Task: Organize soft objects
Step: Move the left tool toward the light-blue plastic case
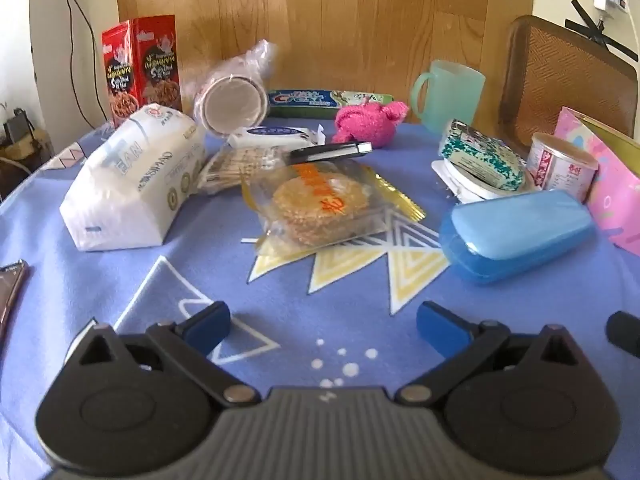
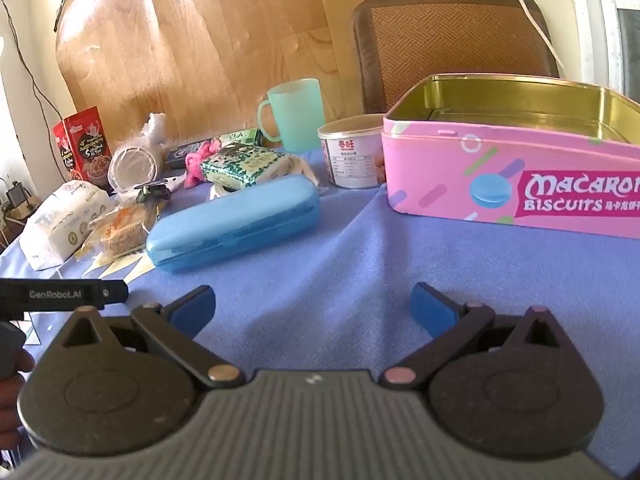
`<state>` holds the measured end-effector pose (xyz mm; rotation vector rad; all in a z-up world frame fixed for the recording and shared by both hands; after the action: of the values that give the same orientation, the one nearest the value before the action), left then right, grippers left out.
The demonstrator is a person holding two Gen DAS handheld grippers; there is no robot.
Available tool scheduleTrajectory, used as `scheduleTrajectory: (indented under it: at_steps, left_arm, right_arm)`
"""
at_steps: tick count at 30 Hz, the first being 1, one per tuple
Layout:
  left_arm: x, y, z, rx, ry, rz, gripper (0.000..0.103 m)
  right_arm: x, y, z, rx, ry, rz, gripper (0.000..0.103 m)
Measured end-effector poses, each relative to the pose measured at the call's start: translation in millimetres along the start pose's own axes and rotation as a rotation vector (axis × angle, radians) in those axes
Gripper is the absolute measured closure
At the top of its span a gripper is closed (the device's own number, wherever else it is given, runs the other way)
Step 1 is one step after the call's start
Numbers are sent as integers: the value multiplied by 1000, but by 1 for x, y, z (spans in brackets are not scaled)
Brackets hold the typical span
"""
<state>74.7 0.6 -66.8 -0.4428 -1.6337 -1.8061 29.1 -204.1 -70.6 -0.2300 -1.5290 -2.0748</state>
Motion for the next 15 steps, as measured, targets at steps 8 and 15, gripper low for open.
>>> scheduleTrajectory:
  at_steps: [8,15]
  left_arm:
    - [4,4,15,105,-97,-49,0]
    - [3,8,16,164,-147,-38,0]
  right_arm:
    - [-7,28,11,35,117,-20,14]
    - [-48,59,2,-18,142,-18,19]
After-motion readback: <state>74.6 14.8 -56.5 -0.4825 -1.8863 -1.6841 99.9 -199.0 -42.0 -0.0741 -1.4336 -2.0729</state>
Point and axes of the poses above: each gripper's, at about its wrist camera, not at the fingertips, and x roughly against the way its jaws point, z to its left, y to its top, the point moved 10 cm from there along -x, roughly the way its jaws point, and after that the axes turned 14 degrees about y, right-handed, at the moved point
